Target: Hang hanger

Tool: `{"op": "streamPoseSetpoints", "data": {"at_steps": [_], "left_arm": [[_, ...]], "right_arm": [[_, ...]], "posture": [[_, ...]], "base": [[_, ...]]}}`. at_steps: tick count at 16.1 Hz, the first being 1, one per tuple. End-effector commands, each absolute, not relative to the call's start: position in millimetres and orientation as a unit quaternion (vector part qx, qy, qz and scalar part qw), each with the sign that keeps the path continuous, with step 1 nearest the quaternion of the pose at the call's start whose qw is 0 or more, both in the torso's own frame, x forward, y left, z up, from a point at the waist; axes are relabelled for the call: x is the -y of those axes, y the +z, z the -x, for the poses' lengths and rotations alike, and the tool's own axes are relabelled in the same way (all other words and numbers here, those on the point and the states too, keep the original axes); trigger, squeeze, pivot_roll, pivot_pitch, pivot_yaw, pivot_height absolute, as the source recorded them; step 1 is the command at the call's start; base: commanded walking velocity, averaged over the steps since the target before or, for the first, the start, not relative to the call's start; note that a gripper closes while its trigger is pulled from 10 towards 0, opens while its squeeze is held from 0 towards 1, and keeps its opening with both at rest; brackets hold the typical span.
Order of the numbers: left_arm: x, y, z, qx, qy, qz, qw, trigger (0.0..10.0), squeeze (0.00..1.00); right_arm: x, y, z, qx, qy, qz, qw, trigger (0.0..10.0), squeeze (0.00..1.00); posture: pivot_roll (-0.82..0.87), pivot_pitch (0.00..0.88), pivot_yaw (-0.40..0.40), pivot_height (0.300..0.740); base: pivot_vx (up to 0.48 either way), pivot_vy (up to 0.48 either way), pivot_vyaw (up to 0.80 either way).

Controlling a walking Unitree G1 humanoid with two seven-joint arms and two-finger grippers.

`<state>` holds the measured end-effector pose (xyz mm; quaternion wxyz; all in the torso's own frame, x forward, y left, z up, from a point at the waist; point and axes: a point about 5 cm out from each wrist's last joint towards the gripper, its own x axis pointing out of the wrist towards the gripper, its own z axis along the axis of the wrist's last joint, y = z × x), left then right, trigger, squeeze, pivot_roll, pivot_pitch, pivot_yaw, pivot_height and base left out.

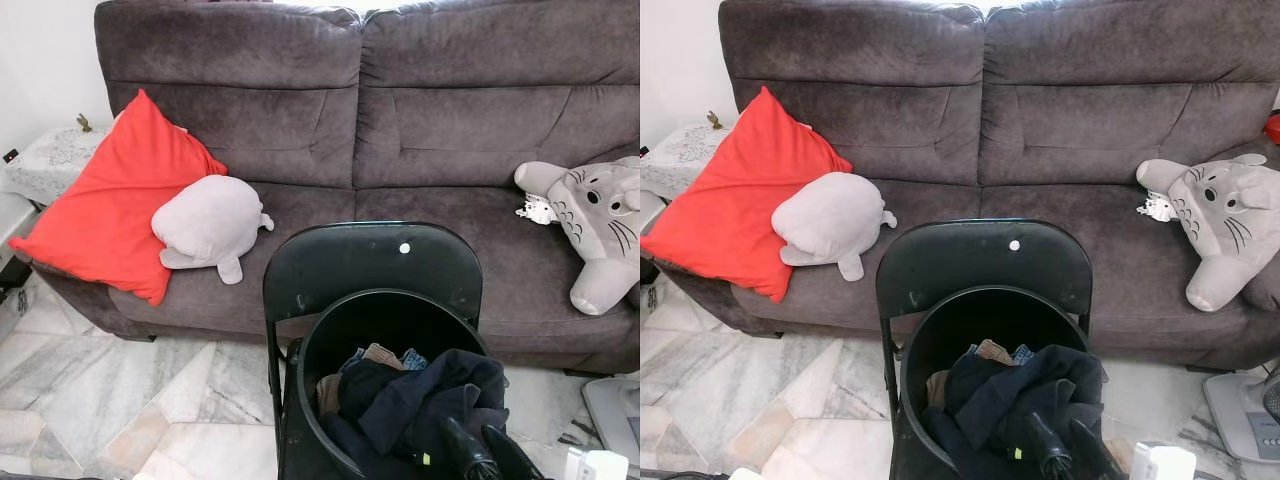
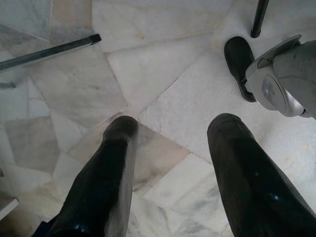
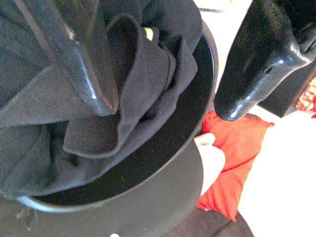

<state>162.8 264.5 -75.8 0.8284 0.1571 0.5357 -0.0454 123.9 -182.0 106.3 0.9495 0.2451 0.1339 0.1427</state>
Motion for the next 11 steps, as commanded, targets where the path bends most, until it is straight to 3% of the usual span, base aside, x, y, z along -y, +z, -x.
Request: {"op": "streamPoseSetpoints", "data": {"at_steps": [1,4,6,7,11], "left_arm": [[-270.0,-76.9,-156.1,-0.550,-0.045,-0.167,0.817,10.0,0.00],[-269.4,-76.9,-156.8,-0.549,-0.045,-0.168,0.818,10.0,0.00],[-269.2,-76.9,-156.9,-0.548,-0.044,-0.167,0.818,10.0,0.00],[-269.1,-76.9,-157.1,-0.548,-0.044,-0.167,0.819,10.0,0.00],[-268.6,-76.9,-157.4,-0.548,-0.044,-0.166,0.819,10.0,0.00]], "right_arm": [[191.1,126.3,-131.3,-0.084,0.127,-0.211,0.966,10.0,0.00],[251.1,162.5,-164.4,-0.001,0.004,-0.052,0.999,10.0,0.00],[273.4,177.9,-173.9,0.010,-0.037,0.037,0.999,10.0,0.00],[277.2,188.9,-180.5,0.010,-0.013,0.127,0.992,10.0,0.00],[271.3,187.4,-188.1,-0.045,0.160,0.277,0.946,10.0,0.00]], "posture": [[-0.17,0.109,0.080,0.740],[-0.17,0.109,0.079,0.740],[-0.17,0.109,0.075,0.740],[-0.18,0.111,0.075,0.740],[-0.18,0.114,0.074,0.740]], "base": [[0.000,0.000,0.00],[0.000,0.000,0.00],[0.000,0.000,0.00],[0.000,0.000,0.00],[0.000,0.000,0.00]]}}
